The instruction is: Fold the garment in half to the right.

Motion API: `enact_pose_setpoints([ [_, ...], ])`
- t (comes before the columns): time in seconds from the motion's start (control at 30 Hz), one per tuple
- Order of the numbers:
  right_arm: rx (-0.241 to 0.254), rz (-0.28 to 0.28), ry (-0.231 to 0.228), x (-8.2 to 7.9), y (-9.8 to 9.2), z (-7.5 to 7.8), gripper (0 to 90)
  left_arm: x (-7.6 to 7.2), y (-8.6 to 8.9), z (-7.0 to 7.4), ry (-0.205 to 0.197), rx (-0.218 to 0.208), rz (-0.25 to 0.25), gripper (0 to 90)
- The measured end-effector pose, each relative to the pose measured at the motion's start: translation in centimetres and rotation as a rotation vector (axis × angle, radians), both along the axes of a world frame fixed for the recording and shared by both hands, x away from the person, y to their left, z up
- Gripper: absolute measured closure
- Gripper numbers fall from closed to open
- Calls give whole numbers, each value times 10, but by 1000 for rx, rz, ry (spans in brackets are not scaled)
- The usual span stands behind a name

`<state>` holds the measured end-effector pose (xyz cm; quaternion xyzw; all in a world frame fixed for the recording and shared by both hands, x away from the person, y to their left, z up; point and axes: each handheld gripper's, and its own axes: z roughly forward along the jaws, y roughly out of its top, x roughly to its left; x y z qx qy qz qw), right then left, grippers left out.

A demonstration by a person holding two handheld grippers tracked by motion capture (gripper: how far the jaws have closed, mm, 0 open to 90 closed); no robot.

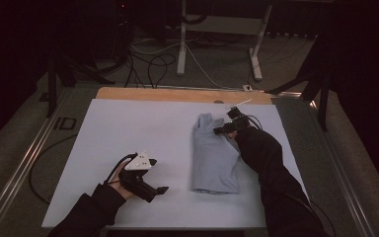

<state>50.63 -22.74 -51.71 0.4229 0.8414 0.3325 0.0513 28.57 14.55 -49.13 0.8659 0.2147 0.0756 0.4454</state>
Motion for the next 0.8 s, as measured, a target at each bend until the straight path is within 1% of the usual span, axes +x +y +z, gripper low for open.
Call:
enact_pose_setpoints([
  [0.03,-31,17,-26,-2,1,1,678,-1,2,-1,-1,-4,5,3],
  [0.07,-31,17,-26,-2,1,1,678,-1,2,-1,-1,-4,5,3],
  [0.1,-64,27,-66,-4,3,5,840,-4,7,-3,1,-12,15,3],
  [0.2,-66,37,-124,-7,9,17,860,-8,15,-6,-2,-22,33,3],
  [0.23,-60,50,-147,-8,13,22,862,-9,17,-7,-3,-31,40,3],
  [0.27,-39,64,-168,-10,16,28,863,-9,17,-7,-3,-31,40,3],
  [0.3,-39,64,-168,-10,16,28,863,-9,20,-7,-1,-36,47,3],
  [0.33,-18,81,-187,-11,20,34,863,-9,22,-8,0,-41,54,3],
  [0.37,45,116,-230,-13,28,45,863,-10,24,-8,-1,-46,58,3],
  [0.4,88,125,-250,-13,32,51,862,-11,27,-8,-4,-55,67,3],
  [0.43,88,125,-250,-13,32,51,862,-11,27,-8,-4,-55,67,3],
  [0.47,150,127,-274,-11,36,57,862,-11,29,-9,-3,-60,71,3],
  [0.5,174,117,-265,-9,37,58,862,-11,30,-9,0,-64,75,3],
  [0.53,179,108,-259,-5,38,56,863,-11,31,-10,1,-66,79,3],
  [0.57,168,100,-251,-2,39,53,862,-11,32,-10,2,-68,79,3],
  [0.63,165,89,-226,4,39,44,863,-10,33,-10,4,-70,84,3],
  [0.67,156,81,-219,6,38,39,862,-10,33,-11,3,-72,85,3],
  [0.7,156,81,-219,6,38,39,862,-10,33,-11,3,-72,85,3],
  [0.73,144,71,-205,8,38,35,862,-8,34,-10,7,-77,86,3],
  [0.77,127,47,-185,11,36,27,862,-8,34,-10,5,-78,90,3],
  [0.8,119,38,-179,13,34,24,862,-7,35,-10,3,-82,94,3],
])
